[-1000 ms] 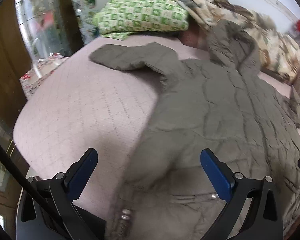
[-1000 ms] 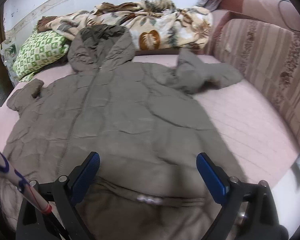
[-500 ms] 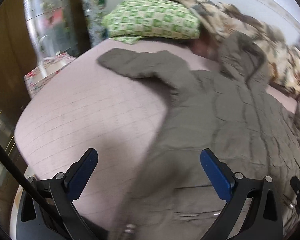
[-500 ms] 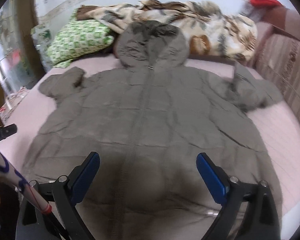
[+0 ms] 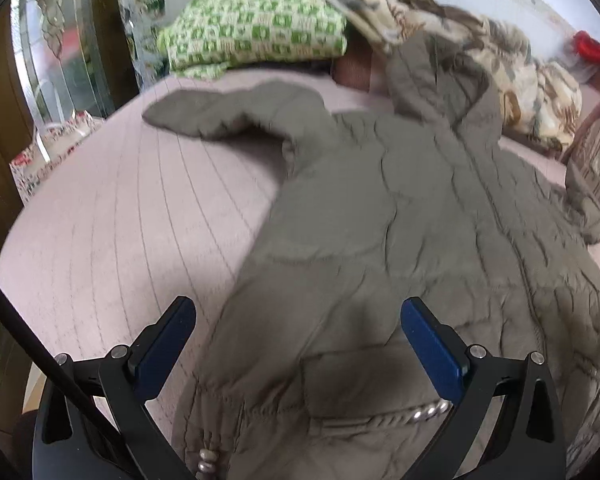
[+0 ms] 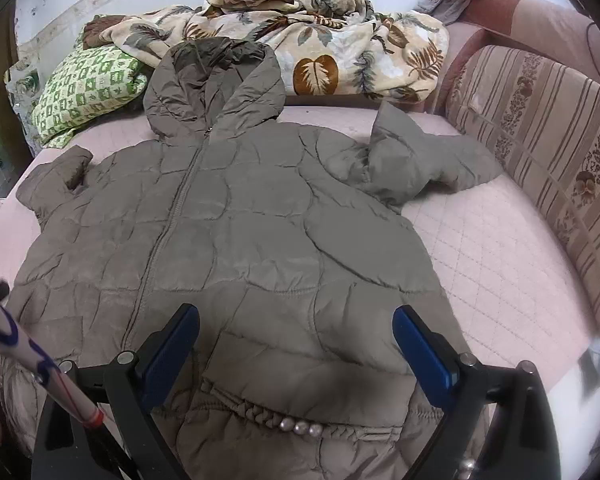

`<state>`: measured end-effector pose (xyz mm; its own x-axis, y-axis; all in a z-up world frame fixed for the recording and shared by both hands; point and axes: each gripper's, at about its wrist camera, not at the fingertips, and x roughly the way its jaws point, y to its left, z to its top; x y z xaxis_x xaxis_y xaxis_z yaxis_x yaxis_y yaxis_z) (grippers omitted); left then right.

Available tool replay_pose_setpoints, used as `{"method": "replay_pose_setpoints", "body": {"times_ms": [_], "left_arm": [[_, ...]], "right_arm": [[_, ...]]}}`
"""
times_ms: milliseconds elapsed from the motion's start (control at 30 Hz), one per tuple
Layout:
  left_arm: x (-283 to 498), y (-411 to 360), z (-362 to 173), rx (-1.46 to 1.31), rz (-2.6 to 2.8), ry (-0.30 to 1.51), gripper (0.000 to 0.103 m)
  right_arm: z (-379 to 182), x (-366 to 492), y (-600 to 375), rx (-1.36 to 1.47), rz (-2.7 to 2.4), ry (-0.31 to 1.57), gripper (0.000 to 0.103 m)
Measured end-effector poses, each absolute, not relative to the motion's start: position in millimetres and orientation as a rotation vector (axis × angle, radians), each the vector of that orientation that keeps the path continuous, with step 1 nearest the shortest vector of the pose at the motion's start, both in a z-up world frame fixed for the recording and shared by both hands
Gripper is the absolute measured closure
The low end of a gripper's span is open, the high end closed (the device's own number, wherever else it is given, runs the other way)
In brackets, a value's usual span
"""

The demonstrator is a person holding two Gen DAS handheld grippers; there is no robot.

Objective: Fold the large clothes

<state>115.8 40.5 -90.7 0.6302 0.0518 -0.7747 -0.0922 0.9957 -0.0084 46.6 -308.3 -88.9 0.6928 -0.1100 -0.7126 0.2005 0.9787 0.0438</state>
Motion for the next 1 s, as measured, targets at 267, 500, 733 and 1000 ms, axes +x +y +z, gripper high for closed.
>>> {"method": "replay_pose_setpoints", "body": {"times_ms": [267,500,733,1000], "left_arm": [[111.0,58.7,-87.3,-0.09,0.131,0.851,0.001],[110.7,52.1,-88.4,-0.051,0.148,0.855,0.001],[121.0,24.3,-80.7,0.026,0.175,0.876,0.001],[135.8,-11.6,-80.9,0.124,0.216,0.922,0.001]], "right_arm": [[-83.6,61.1,-348.9,0.232,-0.236,0.768,0.004],[-89.8,63.8,-434.7,0.426,-0.333,0.732,0.004],[-121.6,86.6,-526.8,0.617,-0.389,0.725,0.012],[-141.6,118.7,-552.6,0.721,-0.27,0.732,0.012]]}}
